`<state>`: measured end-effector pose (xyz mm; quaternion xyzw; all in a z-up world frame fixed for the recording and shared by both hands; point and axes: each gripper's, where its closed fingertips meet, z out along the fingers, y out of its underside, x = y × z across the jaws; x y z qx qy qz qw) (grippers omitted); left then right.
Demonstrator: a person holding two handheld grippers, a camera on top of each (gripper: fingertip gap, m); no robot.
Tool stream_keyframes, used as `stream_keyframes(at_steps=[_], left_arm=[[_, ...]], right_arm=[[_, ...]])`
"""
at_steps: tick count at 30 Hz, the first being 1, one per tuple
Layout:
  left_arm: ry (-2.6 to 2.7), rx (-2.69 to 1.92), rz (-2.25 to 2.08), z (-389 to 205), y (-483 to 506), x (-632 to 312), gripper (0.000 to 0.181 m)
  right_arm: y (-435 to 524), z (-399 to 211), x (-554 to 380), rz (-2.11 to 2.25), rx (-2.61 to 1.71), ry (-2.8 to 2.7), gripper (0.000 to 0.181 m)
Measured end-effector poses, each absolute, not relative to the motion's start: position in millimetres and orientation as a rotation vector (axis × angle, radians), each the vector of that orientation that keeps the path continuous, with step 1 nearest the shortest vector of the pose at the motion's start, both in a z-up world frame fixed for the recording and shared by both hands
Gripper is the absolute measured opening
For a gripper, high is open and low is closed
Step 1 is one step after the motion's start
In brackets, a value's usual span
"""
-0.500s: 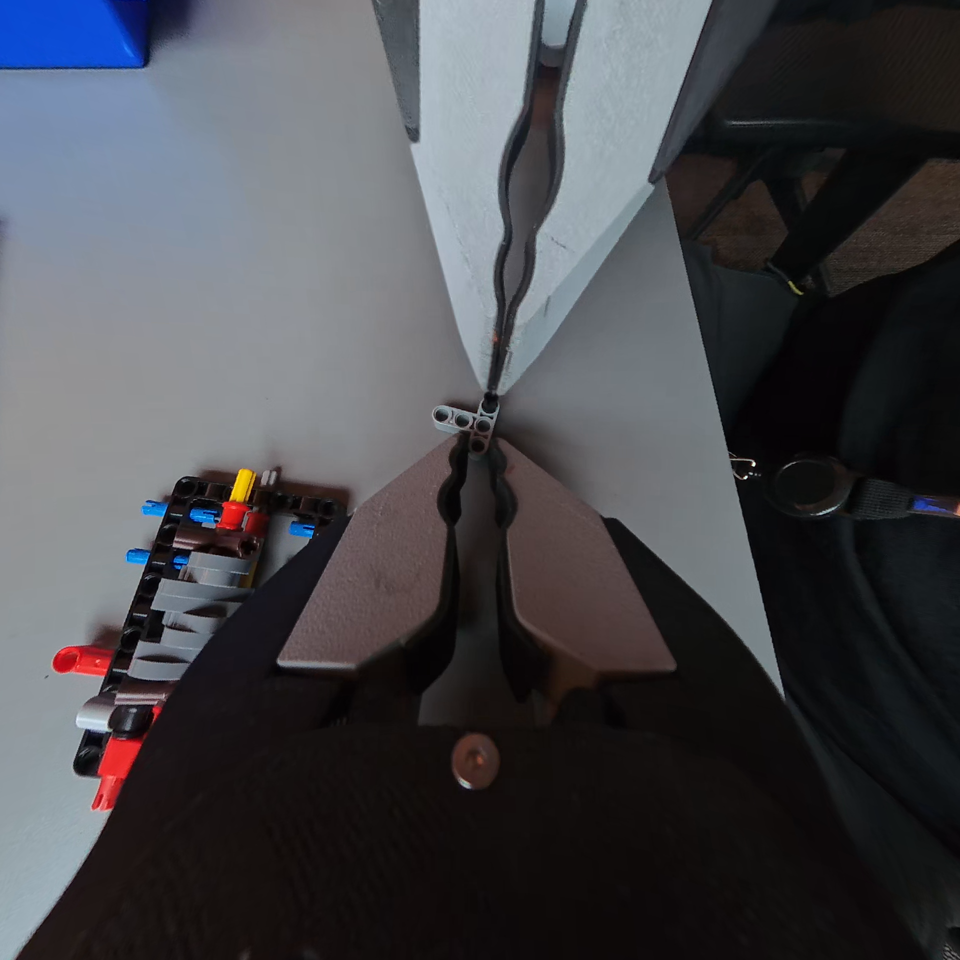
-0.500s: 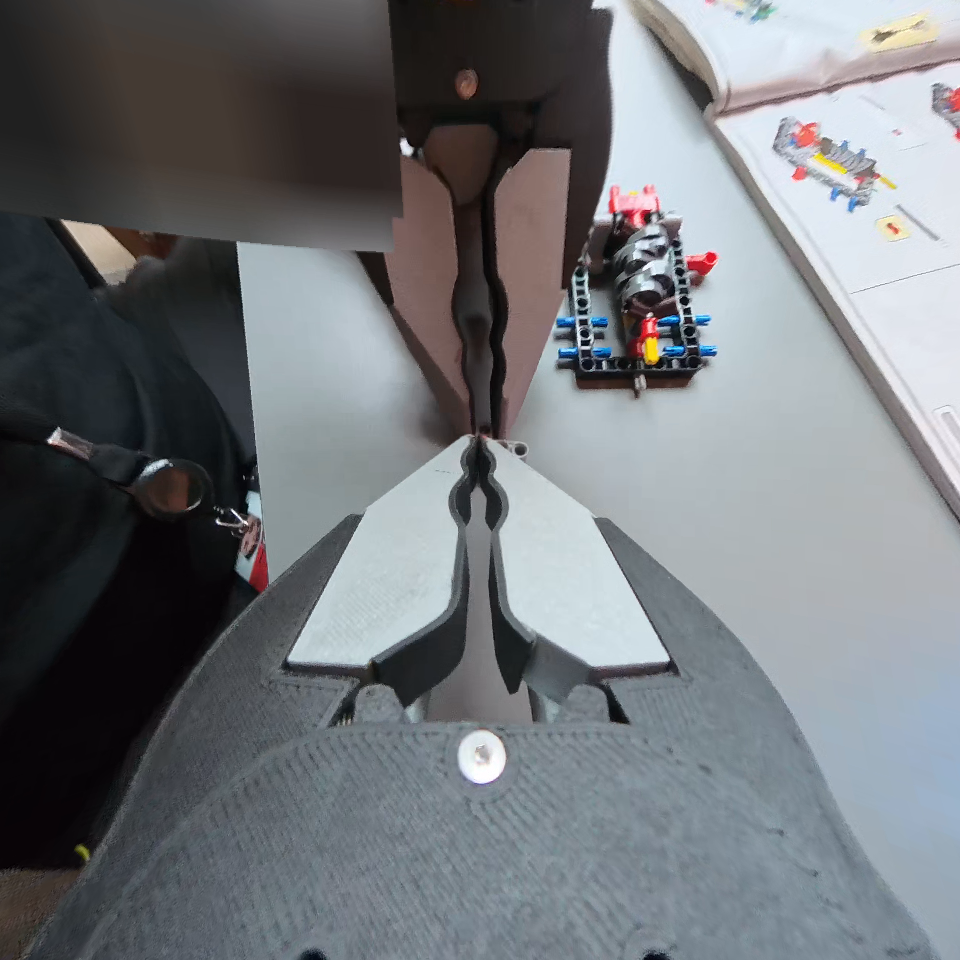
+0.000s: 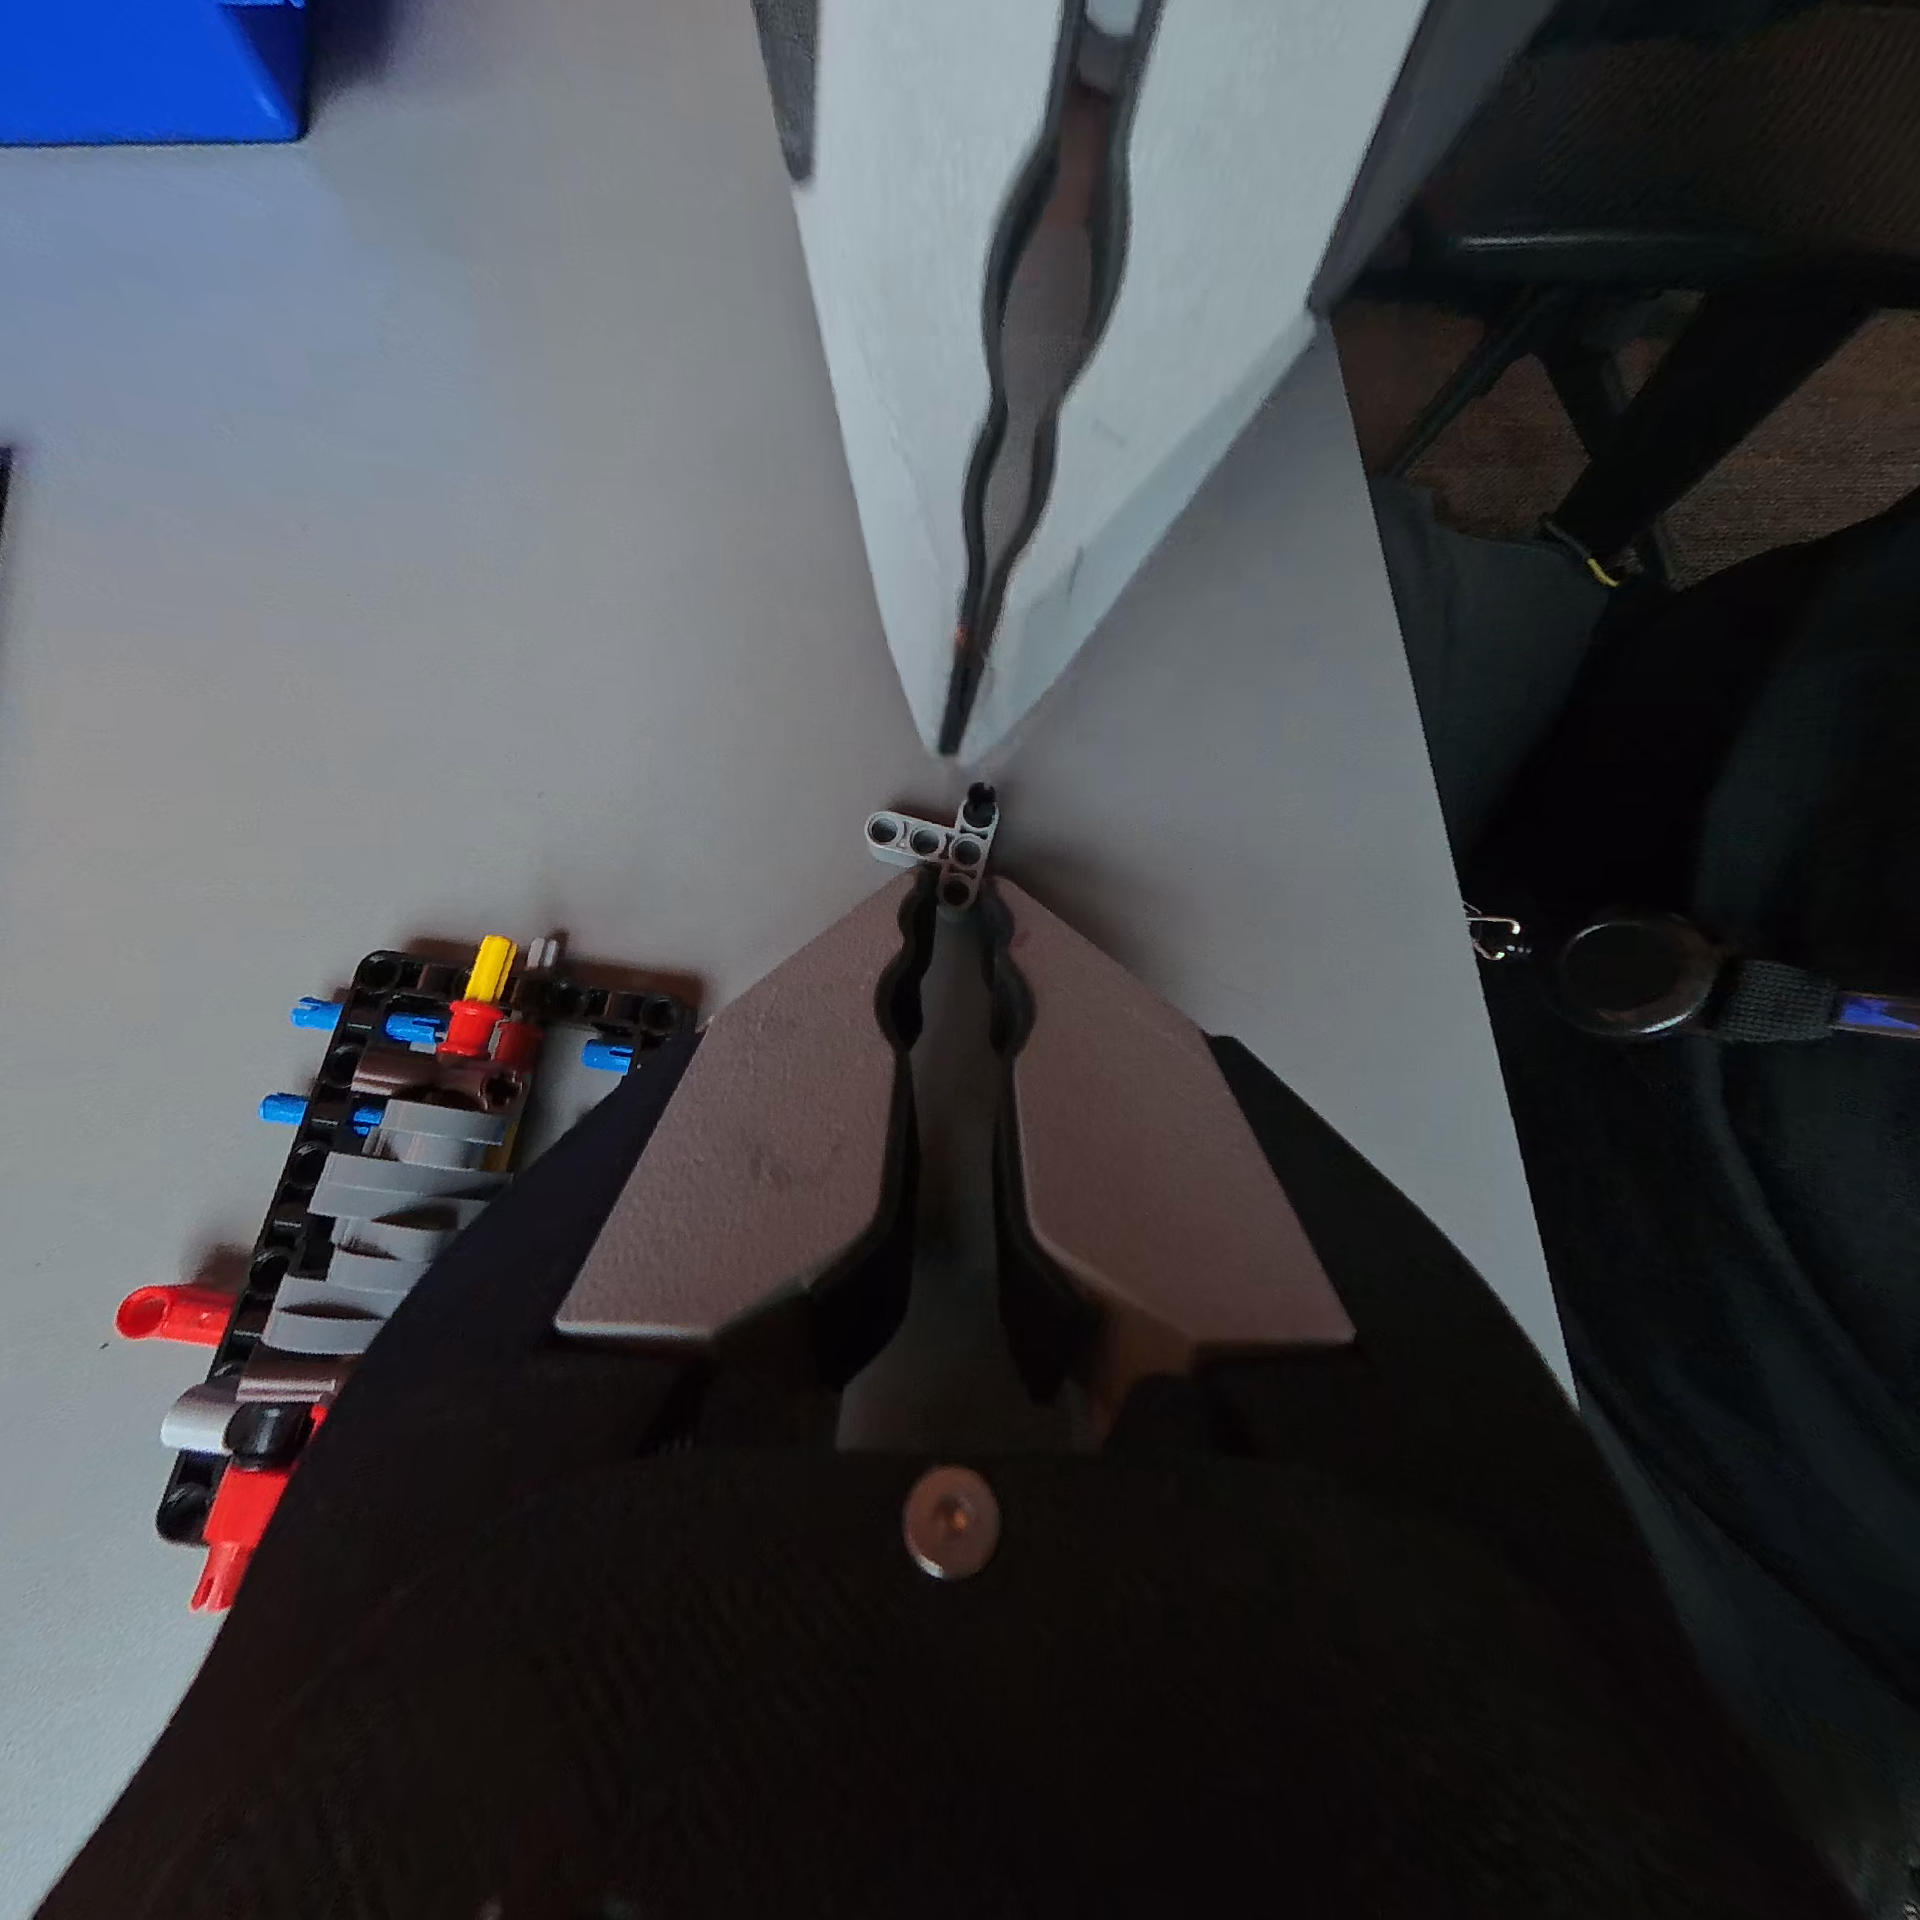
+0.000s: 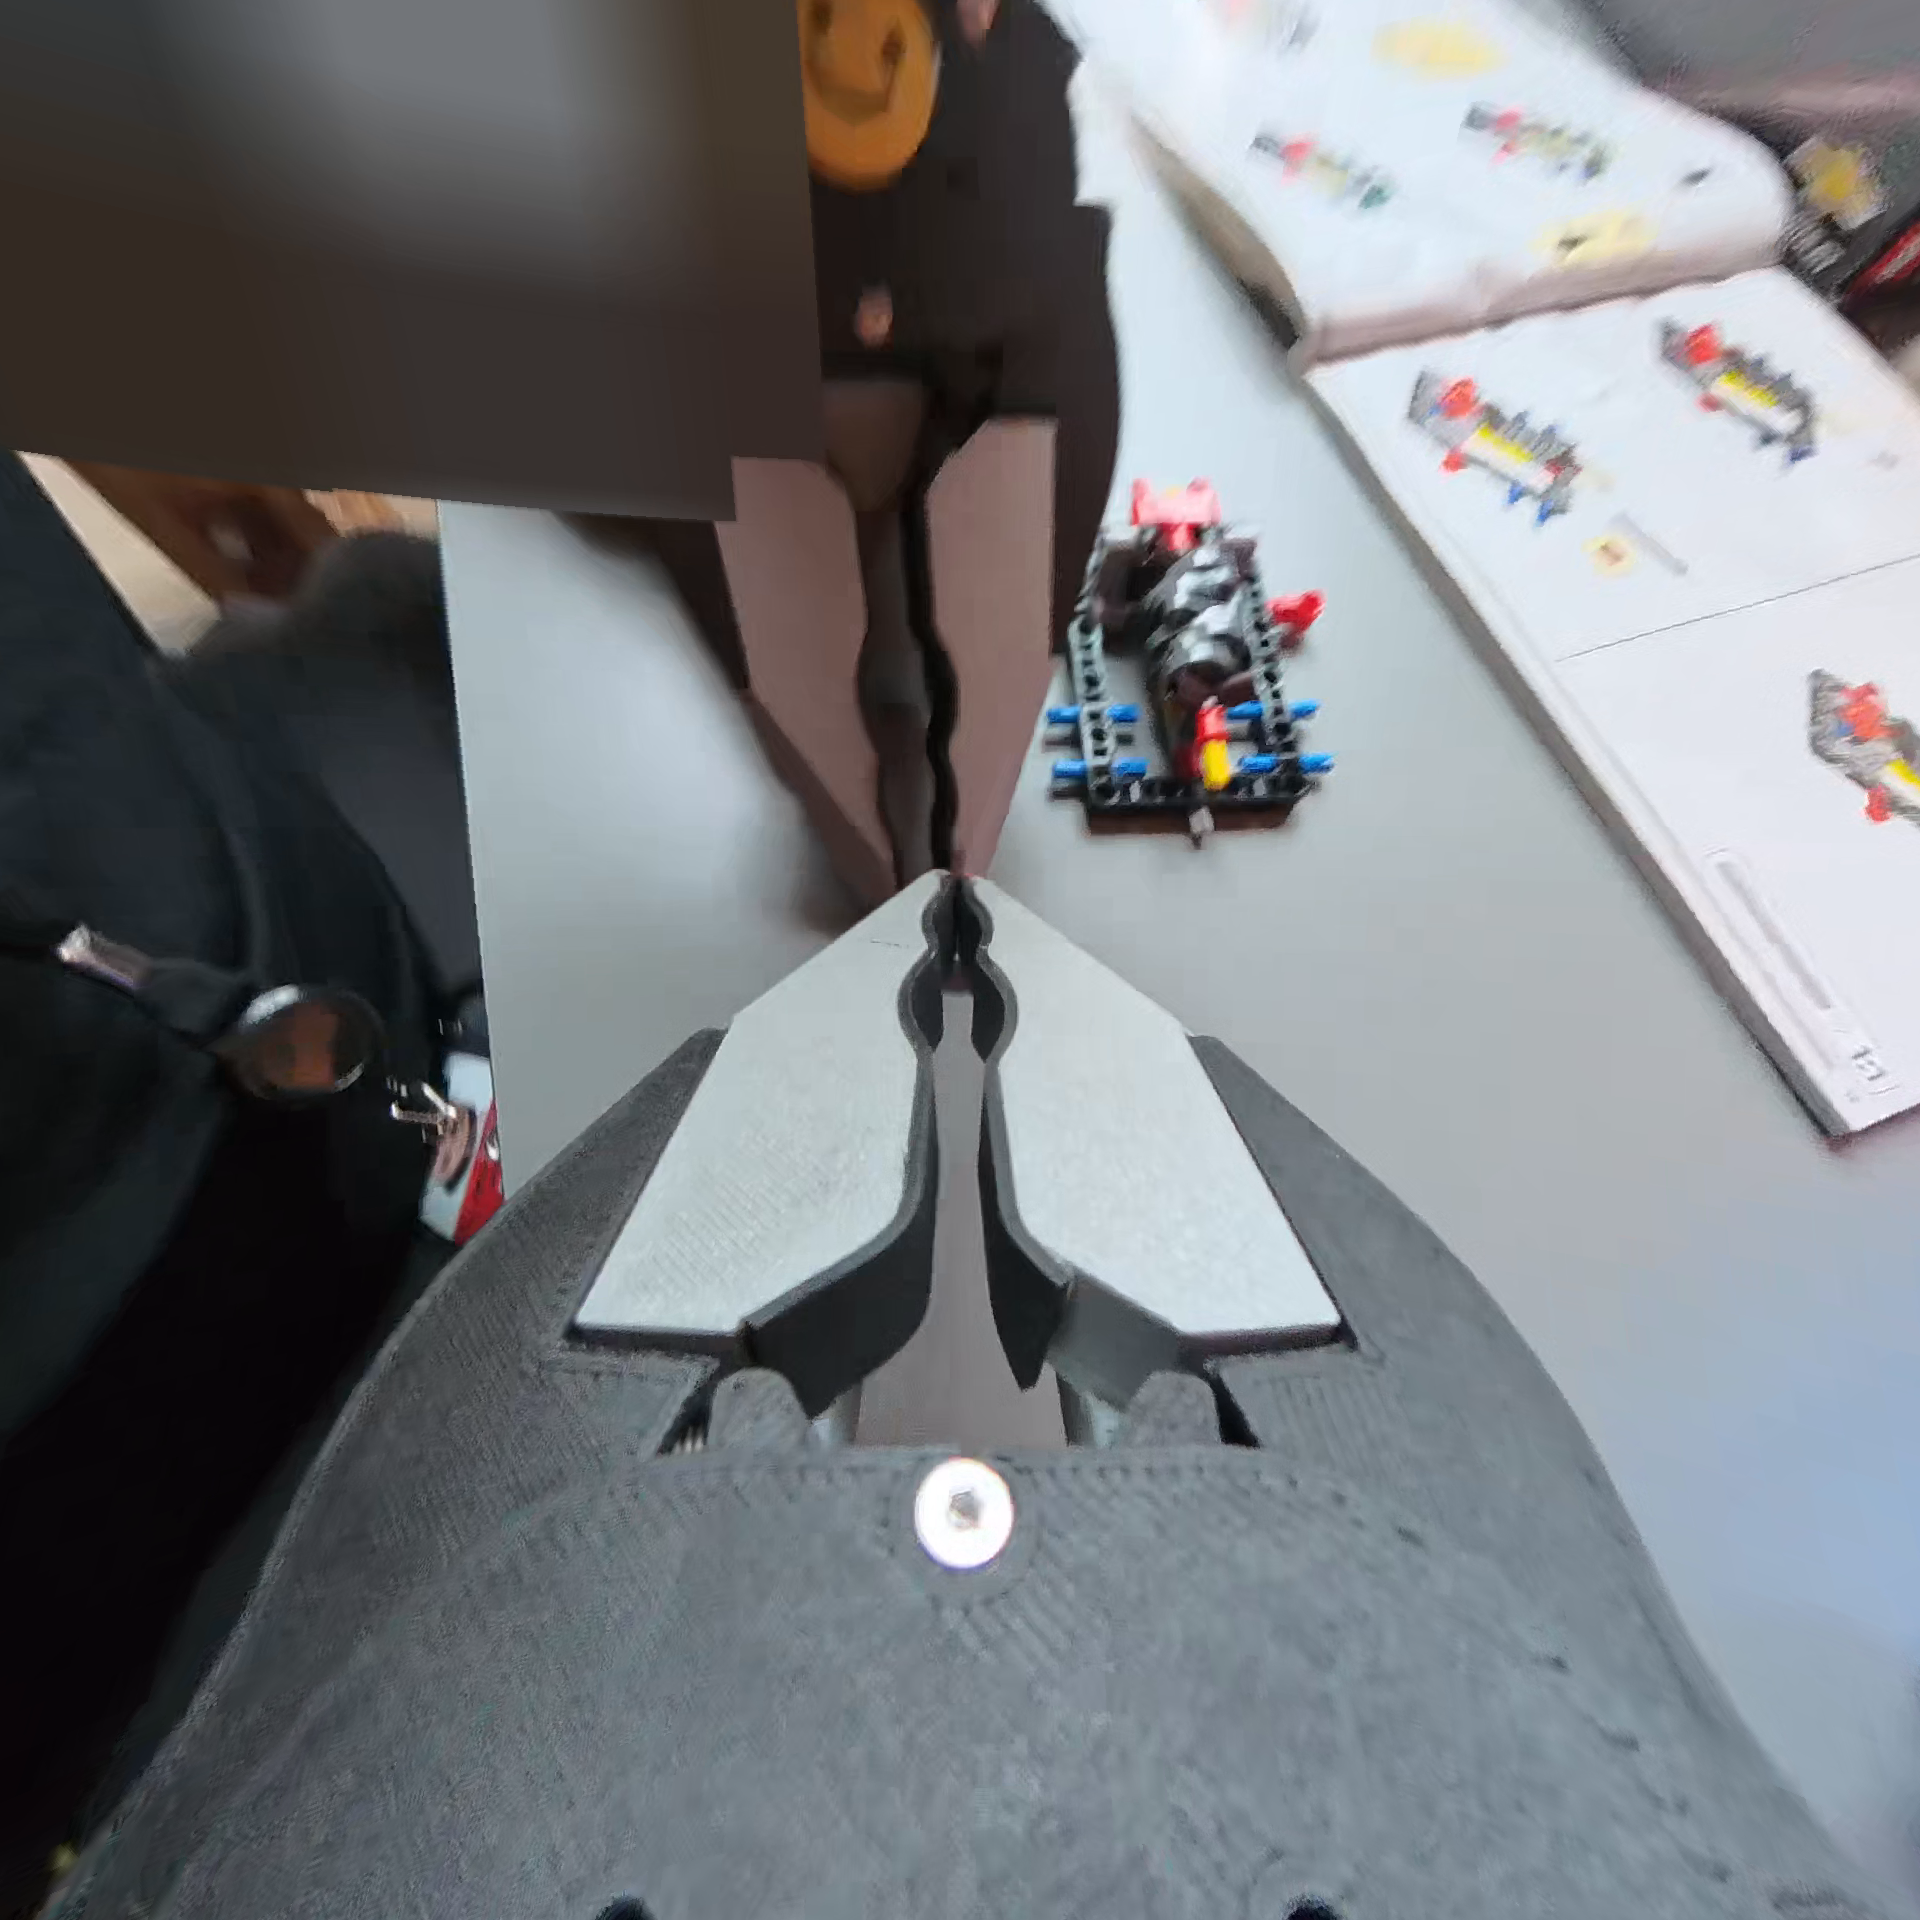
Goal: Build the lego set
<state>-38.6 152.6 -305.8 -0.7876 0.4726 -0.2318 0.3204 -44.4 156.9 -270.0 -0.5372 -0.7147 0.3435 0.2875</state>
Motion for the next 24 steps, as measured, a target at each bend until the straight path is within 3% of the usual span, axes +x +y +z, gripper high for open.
stream_keyframes(at_steps=[5,7,17,20,22,24], left_arm=[[1.224,-2.073,-0.585,-306,155,-40,0.006],[1.212,-2.075,-0.582,-305,156,-40,0.02],[1.005,-2.034,-0.564,-266,140,-81,0.036],[0.808,-2.094,-0.444,-253,128,-138,0.033],[0.735,-2.13,-0.479,-248,102,-160,0.019],[0.641,-2.145,-0.395,-249,87,-180,0.02]], right_arm=[[179,-265,-47,0.991,-1.481,-1.767,0.0],[190,-269,-48,0.975,-1.49,-1.717,0.0],[233,-260,-35,0.753,-1.394,-1.55,0.004],[232,-258,-35,0.739,-1.366,-1.548,0.003],[230,-260,-36,0.733,-1.362,-1.571,0.004],[228,-261,-37,0.715,-1.346,-1.579,0.003]])
